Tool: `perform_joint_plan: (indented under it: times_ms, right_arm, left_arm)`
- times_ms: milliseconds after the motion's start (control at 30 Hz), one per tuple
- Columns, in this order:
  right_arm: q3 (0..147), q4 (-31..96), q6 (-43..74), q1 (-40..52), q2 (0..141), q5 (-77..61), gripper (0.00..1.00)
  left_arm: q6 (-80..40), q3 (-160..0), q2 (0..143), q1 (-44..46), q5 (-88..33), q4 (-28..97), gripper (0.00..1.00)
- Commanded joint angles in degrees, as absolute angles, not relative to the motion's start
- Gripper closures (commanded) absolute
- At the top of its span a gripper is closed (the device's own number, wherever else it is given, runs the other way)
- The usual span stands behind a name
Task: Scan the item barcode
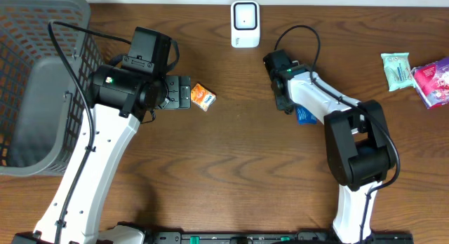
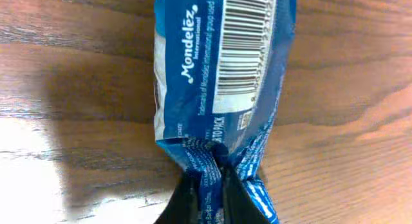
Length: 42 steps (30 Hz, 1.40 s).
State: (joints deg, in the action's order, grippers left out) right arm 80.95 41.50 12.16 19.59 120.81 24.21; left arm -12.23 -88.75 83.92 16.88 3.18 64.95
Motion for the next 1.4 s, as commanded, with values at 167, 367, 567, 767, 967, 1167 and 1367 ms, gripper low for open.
perform_joint_plan:
  times_ms: [167,367,567,767,967,1167,1367]
  right_arm:
    - [84.4,42.8,8.0,9.7,123.5,-32.8,0.99]
    - [85.1,40.7,5.3,1.4,123.5,-72.0,0.99]
    - [83.1,41.1,3.7,-1.9,123.6,-77.4,0.99]
    - [76.9,40.9,10.7,-5.9,124.2,-57.7,0.99]
    - [79.8,48.2,11.9,-10.1,123.2,-35.0,0.72]
    - [92.5,63.5,6.0,-8.9,122.6,-24.6,0.57]
    - [94.1,65.9,-1.1,-4.3,122.6,-24.3,0.31]
  left_arm:
    - [-12.8,-89.1,84.2,16.7,3.7,65.1,0.02]
    - [-12.8,-89.1,84.2,16.7,3.7,65.1,0.02]
    - [-12.8,-89.1,84.2,16.7,3.7,65.1,0.02]
    - [-12.8,-89.1,84.2,16.7,3.7,65.1,0.02]
    - [-12.8,-89.1,84.2,16.7,3.7,65.1,0.02]
    - [-12.8,-89.1,84.2,16.7,3.7,65.1,0.02]
    - [-12.8,-89.1,84.2,16.7,3.7,65.1,0.02]
